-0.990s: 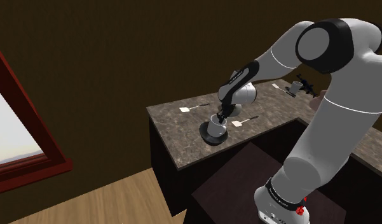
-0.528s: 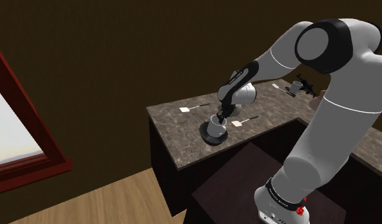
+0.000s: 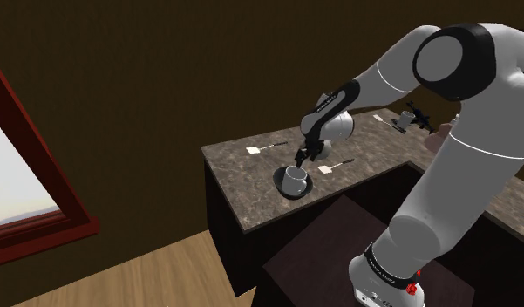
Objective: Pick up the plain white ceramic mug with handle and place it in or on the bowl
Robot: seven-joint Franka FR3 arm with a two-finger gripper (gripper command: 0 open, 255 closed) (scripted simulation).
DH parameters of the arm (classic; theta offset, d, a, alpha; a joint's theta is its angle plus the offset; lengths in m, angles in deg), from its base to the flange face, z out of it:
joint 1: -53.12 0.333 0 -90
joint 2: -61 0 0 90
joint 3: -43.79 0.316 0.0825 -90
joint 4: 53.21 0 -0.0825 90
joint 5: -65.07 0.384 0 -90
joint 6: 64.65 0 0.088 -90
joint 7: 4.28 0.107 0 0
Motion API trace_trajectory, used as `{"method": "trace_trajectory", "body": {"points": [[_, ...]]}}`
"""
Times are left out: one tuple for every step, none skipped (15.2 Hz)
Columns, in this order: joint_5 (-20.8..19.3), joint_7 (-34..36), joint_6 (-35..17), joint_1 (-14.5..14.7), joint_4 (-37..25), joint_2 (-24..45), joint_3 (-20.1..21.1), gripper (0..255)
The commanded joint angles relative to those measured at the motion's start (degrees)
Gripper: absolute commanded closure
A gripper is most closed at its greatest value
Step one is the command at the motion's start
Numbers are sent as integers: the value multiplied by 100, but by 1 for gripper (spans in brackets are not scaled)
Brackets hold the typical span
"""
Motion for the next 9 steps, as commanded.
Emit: {"method": "trace_trajectory", "body": {"points": [[-233, 159, 356, 30, 0, -368, -86, 0], [-323, 223, 511, 33, -8, -522, -105, 0], [-324, 224, 511, 26, -8, -522, -98, 0], [-324, 224, 511, 24, -8, -522, -97, 0], [-324, 224, 511, 23, -7, -522, -96, 0], [-324, 224, 511, 23, -7, -522, -96, 0], [-324, 224, 511, 23, -8, -522, -96, 0], [-324, 224, 511, 23, -8, -522, -96, 0], [-324, 224, 511, 23, -8, -522, -96, 0]]}}
